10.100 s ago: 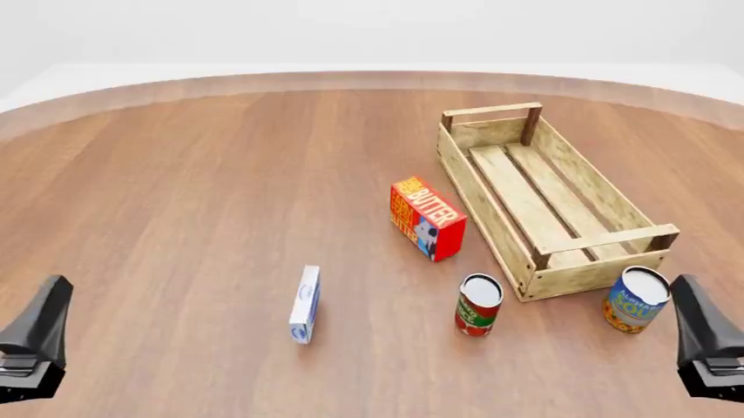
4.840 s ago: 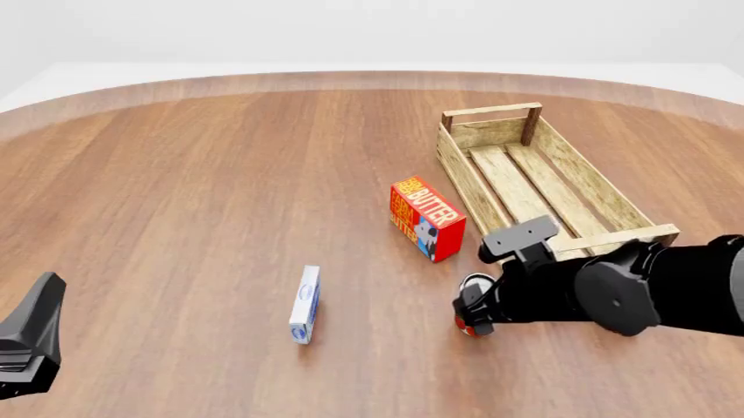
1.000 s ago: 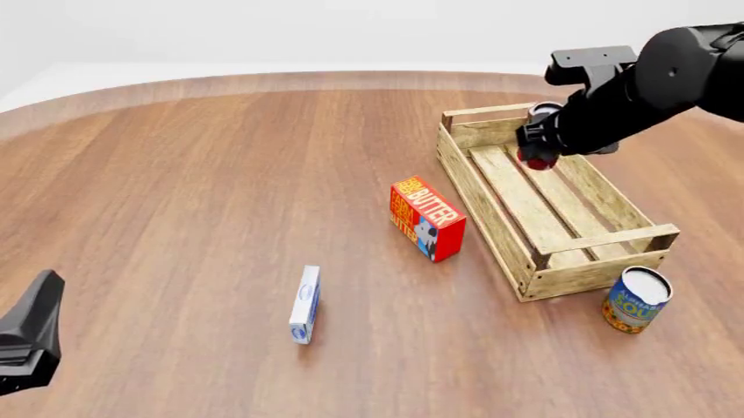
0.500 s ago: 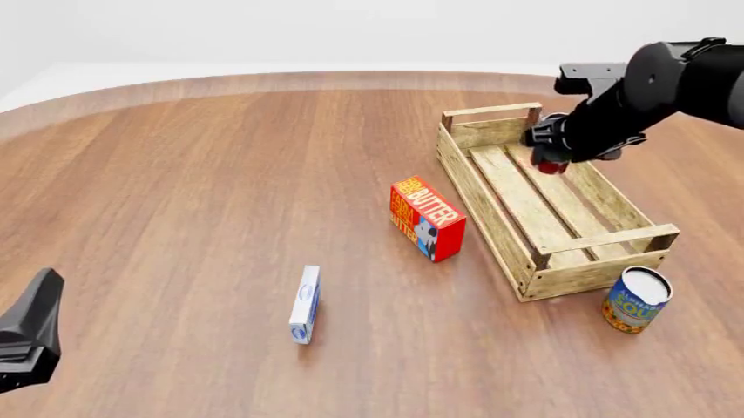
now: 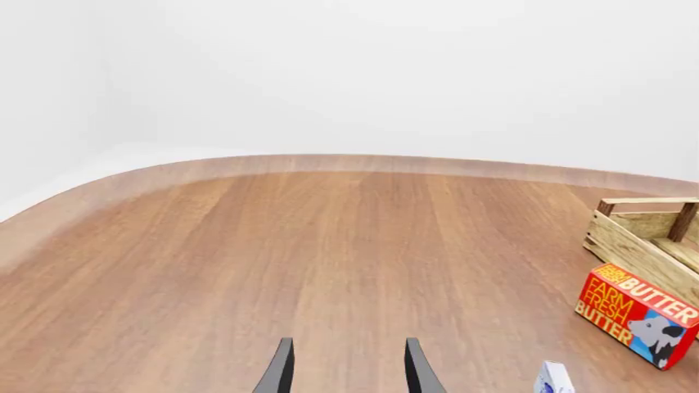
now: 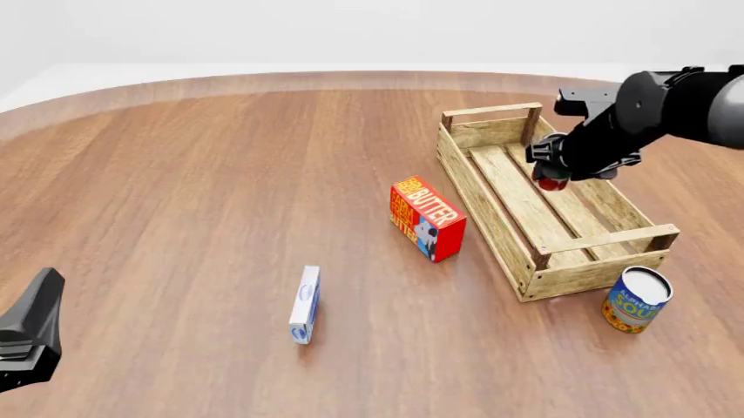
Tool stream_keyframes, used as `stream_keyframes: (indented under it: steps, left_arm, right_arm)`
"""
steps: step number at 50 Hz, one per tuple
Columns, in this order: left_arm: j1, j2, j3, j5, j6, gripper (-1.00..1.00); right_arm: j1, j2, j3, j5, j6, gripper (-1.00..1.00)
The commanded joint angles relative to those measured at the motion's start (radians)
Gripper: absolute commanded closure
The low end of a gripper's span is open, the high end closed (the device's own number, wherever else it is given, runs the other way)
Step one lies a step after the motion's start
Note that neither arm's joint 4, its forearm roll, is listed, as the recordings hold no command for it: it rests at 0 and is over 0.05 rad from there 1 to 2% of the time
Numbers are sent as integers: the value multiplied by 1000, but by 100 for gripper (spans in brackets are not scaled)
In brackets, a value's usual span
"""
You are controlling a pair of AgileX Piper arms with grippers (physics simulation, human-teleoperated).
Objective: Pick up the tomato sauce, and put it in the wooden tray.
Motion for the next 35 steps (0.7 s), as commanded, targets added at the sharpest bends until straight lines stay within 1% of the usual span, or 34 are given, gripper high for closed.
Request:
stream_keyframes:
  steps: [1,10,16,22,35]
  left_arm:
    - [0,-7,-1,7,1,-100]
    - [-1,-14,-1,13,4,-100]
    - [0,-14,-2,13,3,-100]
    - [0,-13,-1,11,4,-100]
    - [0,-17,0,14,4,-100]
  right_arm:
    - [-9,6,19,-23,28,100]
    - [-10,2,61,-55,40,100]
    - [-11,7,69,-63,44,100]
    - [-3,18,91,-92,59,100]
    - [4,30,98,-111,73,100]
